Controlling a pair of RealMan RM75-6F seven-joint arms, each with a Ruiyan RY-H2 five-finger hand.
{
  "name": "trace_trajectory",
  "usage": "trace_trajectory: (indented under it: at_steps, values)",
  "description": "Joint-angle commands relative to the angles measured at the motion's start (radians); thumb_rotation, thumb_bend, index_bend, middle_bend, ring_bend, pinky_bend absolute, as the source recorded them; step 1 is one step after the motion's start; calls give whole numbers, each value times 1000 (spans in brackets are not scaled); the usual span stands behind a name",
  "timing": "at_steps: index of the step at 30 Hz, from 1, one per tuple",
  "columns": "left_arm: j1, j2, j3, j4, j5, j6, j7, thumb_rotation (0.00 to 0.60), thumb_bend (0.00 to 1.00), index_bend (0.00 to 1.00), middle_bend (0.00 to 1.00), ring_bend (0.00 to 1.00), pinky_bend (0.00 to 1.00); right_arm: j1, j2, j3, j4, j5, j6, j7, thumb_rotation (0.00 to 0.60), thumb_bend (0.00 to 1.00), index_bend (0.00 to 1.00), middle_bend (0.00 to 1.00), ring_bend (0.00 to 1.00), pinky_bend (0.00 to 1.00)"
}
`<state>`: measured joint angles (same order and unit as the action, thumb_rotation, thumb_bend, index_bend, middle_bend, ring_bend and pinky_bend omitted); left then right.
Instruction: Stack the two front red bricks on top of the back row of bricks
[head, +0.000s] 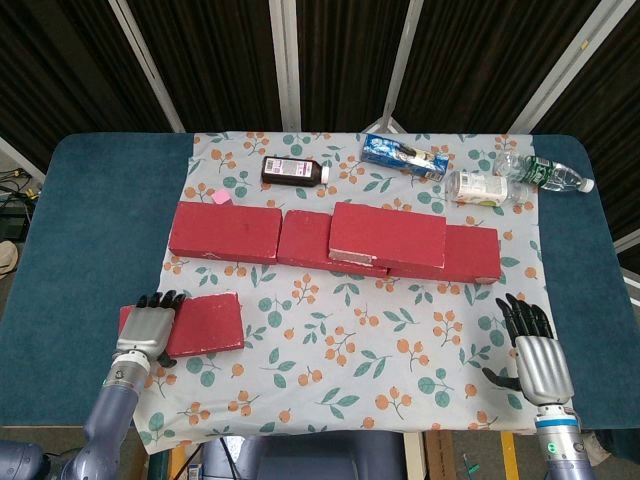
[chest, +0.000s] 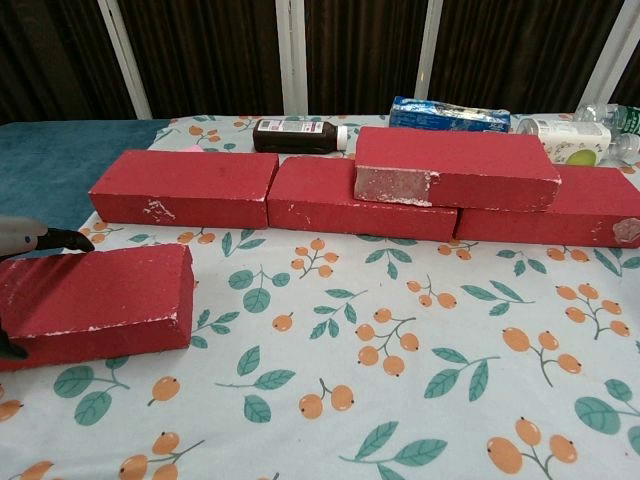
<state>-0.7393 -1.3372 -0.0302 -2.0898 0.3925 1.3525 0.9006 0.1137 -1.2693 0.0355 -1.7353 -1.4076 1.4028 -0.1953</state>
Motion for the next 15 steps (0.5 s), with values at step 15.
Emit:
trace_trajectory:
  at_steps: [15]
  values:
    - [-15, -20, 3, 19, -26, 30, 37, 600, 0, 36, 138, 0, 78, -5, -2, 7, 3, 1, 4, 12, 600, 153, 0, 0, 0, 0]
